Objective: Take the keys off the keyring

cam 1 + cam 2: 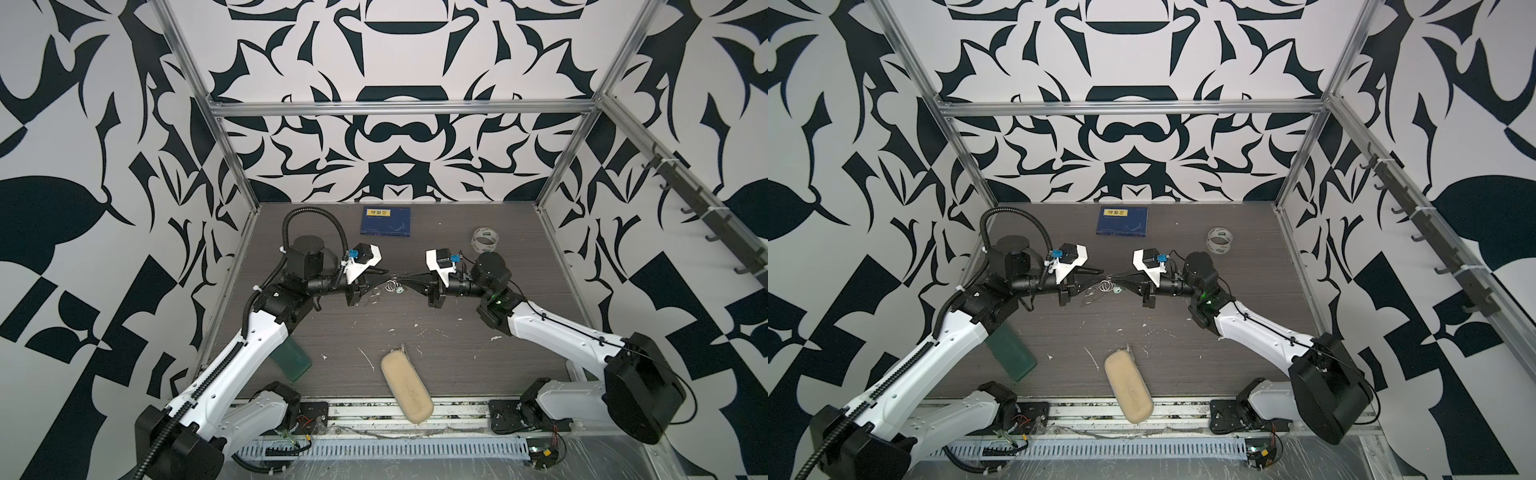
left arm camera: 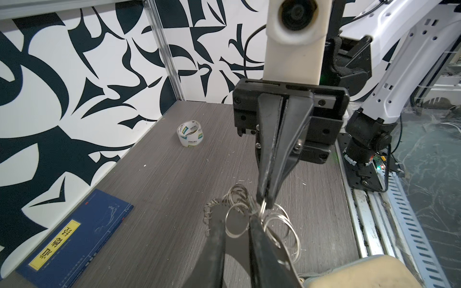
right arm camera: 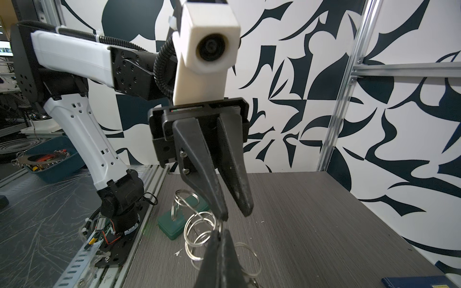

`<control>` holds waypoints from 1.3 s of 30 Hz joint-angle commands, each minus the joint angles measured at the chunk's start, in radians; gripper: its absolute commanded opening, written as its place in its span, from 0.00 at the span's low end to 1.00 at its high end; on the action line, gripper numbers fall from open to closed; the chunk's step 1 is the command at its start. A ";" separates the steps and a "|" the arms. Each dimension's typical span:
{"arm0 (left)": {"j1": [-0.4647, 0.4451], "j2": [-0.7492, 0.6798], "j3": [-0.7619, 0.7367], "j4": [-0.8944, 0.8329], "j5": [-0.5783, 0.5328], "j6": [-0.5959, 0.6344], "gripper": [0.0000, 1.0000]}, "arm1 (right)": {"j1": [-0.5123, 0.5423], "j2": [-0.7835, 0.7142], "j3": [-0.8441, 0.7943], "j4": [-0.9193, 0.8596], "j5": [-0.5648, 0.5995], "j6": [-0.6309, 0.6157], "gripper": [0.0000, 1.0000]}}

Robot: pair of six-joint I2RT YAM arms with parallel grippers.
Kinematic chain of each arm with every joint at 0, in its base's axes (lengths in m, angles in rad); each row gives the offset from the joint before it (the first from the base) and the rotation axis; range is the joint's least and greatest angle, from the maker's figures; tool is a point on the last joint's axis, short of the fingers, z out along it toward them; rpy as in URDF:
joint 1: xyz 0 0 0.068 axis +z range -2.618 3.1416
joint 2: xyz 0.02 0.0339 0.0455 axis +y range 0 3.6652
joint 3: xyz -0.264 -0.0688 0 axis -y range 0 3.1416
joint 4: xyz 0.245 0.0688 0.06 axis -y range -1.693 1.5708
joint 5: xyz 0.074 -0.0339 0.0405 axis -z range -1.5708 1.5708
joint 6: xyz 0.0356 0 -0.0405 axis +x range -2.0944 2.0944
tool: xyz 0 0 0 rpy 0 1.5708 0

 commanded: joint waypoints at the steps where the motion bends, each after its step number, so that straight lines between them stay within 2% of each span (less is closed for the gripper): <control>1: -0.017 -0.018 -0.022 0.024 0.014 -0.017 0.22 | -0.003 -0.002 0.043 0.091 0.002 0.020 0.00; 11: -0.017 -0.060 -0.062 0.038 -0.004 -0.050 0.29 | -0.012 -0.003 0.047 0.114 0.015 0.052 0.00; 23: -0.027 -0.063 -0.073 0.060 -0.006 -0.069 0.29 | -0.013 0.007 0.057 0.139 0.001 0.078 0.00; 35: -0.049 -0.028 -0.062 0.111 -0.004 -0.085 0.17 | -0.010 0.028 0.058 0.214 -0.024 0.146 0.00; 39: -0.059 -0.022 -0.062 0.112 -0.003 -0.086 0.09 | -0.005 0.043 0.057 0.263 -0.027 0.181 0.00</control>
